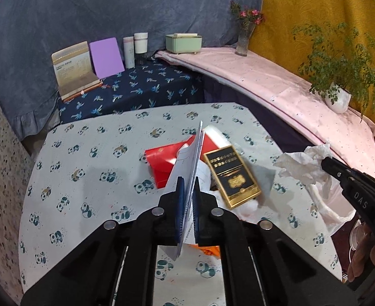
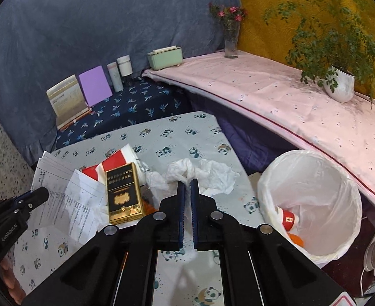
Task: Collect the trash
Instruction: 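Grasp the white paper sheets with the left tool, then carry the paper sheets with the left tool while the right tool carries the tissue to the bin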
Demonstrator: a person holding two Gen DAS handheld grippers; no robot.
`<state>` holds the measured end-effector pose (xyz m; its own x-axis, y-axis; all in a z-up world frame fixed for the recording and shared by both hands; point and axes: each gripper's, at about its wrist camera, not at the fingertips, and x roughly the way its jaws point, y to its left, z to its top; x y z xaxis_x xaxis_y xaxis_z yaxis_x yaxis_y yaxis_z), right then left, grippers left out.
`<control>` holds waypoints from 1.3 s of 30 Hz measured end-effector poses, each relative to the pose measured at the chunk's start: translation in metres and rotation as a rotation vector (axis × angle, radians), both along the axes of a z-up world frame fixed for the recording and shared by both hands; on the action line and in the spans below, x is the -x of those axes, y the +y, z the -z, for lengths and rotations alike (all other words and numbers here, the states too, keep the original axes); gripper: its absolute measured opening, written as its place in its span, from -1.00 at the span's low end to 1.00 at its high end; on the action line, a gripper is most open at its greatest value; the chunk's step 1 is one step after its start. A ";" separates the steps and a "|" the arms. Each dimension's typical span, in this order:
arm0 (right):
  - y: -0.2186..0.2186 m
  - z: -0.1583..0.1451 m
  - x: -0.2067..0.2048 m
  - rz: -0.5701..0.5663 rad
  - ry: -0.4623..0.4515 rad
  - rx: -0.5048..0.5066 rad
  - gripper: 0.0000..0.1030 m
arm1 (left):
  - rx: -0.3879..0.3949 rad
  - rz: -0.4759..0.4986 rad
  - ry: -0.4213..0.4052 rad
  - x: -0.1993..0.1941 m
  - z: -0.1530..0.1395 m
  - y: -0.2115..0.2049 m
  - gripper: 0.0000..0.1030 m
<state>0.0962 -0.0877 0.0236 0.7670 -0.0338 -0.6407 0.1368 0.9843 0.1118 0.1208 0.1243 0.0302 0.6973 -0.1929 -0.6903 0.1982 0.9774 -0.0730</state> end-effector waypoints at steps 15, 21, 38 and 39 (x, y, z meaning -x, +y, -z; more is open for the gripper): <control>-0.071 -0.002 0.031 0.118 -0.033 -0.047 -0.91 | 0.030 0.136 -0.076 0.012 -0.047 -0.082 -0.94; -0.105 0.003 0.045 0.181 -0.033 -0.043 -0.91 | 0.030 0.208 -0.065 0.009 -0.045 -0.131 -0.94; -0.192 0.044 0.070 0.366 0.042 -0.081 -0.91 | 0.019 0.403 0.034 0.001 -0.005 -0.261 -0.94; -0.195 0.046 0.071 0.371 0.046 -0.082 -0.91 | 0.020 0.413 0.044 -0.001 -0.001 -0.267 -0.94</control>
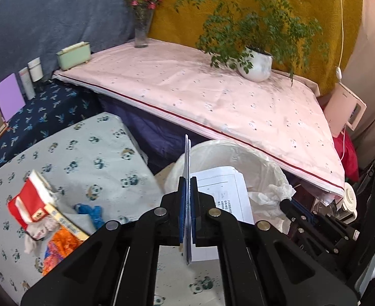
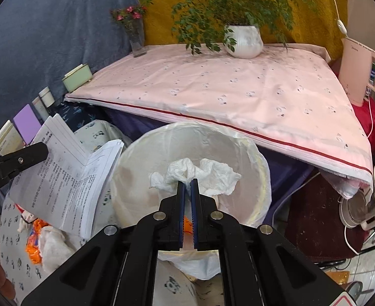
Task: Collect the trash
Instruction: 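Carry the paper sheets with the left tool while the right tool carries the tissue to the bin, then open both tools over the bin to drop papers and tissue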
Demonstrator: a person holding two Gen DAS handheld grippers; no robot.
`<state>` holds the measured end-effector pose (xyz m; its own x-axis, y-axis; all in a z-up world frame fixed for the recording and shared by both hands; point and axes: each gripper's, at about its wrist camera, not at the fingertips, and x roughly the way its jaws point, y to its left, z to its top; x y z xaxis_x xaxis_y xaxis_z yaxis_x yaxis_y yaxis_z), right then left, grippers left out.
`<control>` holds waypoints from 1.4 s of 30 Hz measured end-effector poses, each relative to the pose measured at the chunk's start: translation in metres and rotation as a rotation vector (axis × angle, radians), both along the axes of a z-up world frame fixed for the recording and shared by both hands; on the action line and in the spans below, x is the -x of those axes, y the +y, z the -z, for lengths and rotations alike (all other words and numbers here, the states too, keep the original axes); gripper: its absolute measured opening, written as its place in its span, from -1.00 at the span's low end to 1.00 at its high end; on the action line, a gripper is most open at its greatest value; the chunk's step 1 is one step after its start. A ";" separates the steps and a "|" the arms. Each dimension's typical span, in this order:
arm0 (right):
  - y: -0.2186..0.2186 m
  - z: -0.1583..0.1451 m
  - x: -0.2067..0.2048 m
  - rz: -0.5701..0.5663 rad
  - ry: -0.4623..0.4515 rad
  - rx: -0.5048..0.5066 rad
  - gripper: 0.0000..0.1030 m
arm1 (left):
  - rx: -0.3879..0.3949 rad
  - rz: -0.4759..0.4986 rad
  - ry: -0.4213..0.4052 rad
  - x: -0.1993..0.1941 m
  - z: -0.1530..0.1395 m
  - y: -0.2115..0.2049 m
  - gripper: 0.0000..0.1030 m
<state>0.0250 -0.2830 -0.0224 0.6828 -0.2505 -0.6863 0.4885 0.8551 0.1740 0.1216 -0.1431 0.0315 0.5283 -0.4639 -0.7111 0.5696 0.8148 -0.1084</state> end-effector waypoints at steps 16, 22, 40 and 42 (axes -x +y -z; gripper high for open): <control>-0.014 0.008 0.000 0.024 0.016 0.006 -0.34 | 0.017 -0.008 0.023 -0.010 0.018 -0.024 -0.35; -0.004 0.004 -0.003 0.006 0.023 0.025 0.09 | 0.009 -0.033 0.011 -0.010 0.019 -0.012 -0.29; 0.050 -0.010 -0.014 -0.098 0.016 0.053 0.27 | -0.017 -0.176 0.001 -0.006 0.029 0.062 0.02; 0.058 -0.012 -0.015 -0.110 0.014 0.056 0.29 | -0.019 -0.196 0.002 -0.006 0.030 0.073 0.09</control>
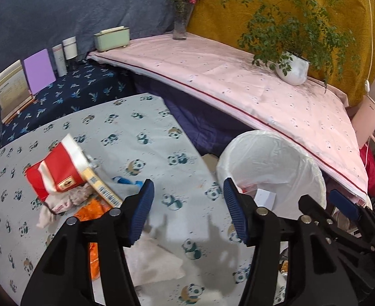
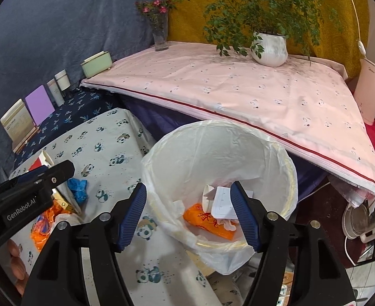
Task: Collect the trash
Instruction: 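Open both tools over the bin to drop papers and tissue, then move both tools back over the remaining trash pile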
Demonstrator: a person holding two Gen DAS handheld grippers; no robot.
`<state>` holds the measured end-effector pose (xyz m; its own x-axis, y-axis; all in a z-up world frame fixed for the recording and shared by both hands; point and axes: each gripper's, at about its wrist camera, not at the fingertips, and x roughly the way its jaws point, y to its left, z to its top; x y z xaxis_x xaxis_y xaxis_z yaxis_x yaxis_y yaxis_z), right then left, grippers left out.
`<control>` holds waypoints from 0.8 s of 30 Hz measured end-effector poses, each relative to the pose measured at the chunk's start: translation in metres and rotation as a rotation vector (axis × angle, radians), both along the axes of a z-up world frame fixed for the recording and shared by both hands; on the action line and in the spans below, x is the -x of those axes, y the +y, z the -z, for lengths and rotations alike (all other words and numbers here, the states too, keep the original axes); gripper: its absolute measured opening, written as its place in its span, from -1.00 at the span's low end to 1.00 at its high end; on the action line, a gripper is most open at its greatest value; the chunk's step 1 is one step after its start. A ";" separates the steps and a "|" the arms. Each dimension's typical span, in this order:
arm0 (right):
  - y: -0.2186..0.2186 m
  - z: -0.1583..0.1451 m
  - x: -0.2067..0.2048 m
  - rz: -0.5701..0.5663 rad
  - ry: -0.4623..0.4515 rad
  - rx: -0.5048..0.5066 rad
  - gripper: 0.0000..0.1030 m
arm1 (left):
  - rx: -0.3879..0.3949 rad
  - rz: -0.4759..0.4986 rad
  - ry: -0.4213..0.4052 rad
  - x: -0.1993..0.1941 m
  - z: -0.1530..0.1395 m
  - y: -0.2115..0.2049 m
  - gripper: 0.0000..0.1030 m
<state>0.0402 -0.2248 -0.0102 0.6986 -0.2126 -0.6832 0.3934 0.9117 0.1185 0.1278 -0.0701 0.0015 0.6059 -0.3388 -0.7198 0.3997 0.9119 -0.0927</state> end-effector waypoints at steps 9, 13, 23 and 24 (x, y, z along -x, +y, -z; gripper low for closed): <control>0.041 -0.006 -0.004 -0.063 0.002 0.044 0.54 | -0.014 -0.098 0.002 0.001 0.007 0.049 0.22; 0.061 -0.006 -0.006 -0.099 0.010 0.062 0.61 | -0.024 -0.140 0.001 0.004 0.010 0.070 0.37; 0.109 0.011 -0.015 -0.198 0.058 0.084 0.63 | -0.078 -0.235 0.025 0.006 0.030 0.125 0.63; 0.113 0.013 -0.017 -0.206 0.063 0.083 0.63 | -0.083 -0.242 0.029 0.006 0.032 0.129 0.63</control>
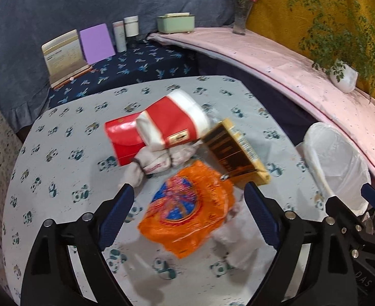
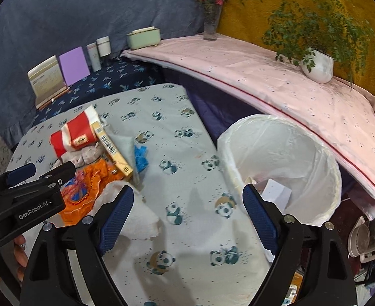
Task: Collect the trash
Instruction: 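Move both tools back over the remaining trash pile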
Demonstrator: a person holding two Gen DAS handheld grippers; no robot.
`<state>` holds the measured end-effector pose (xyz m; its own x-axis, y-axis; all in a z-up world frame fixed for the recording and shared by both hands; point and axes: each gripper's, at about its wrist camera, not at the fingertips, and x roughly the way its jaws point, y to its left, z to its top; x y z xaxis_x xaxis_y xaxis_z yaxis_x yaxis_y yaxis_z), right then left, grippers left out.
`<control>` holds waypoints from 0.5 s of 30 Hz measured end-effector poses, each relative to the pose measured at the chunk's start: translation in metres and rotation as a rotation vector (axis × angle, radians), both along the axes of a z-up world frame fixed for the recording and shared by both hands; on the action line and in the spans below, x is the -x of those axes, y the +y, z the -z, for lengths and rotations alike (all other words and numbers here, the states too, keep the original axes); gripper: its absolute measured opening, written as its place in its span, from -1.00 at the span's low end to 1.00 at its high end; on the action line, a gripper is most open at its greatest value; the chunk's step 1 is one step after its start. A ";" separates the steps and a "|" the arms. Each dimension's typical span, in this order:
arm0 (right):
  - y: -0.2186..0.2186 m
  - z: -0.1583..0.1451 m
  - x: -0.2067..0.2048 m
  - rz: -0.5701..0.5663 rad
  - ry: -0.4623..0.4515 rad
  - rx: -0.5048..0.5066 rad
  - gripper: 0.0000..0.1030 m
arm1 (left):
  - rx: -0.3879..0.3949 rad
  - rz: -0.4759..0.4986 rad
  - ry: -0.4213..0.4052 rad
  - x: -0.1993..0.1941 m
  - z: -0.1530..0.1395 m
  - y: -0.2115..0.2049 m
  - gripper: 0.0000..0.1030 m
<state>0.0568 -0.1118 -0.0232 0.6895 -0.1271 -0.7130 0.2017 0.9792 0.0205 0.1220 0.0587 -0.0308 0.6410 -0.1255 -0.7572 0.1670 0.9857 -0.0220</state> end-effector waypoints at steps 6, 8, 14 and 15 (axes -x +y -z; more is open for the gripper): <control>0.022 0.015 -0.008 -0.044 0.037 -0.008 0.63 | -0.035 -0.039 0.029 0.000 0.018 0.025 0.71; 0.030 0.020 -0.012 -0.059 0.049 -0.011 0.63 | -0.040 -0.043 0.040 0.000 0.024 0.031 0.72; 0.047 0.034 -0.021 -0.094 0.080 -0.009 0.62 | -0.038 -0.061 0.084 -0.003 0.040 0.044 0.72; 0.050 0.037 -0.023 -0.099 0.086 -0.010 0.62 | -0.038 -0.064 0.091 -0.004 0.042 0.046 0.72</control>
<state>0.0793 -0.0618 -0.0605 0.6347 -0.0536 -0.7709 0.1052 0.9943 0.0175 0.1260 0.1043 -0.0730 0.5755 -0.0569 -0.8158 0.1029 0.9947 0.0032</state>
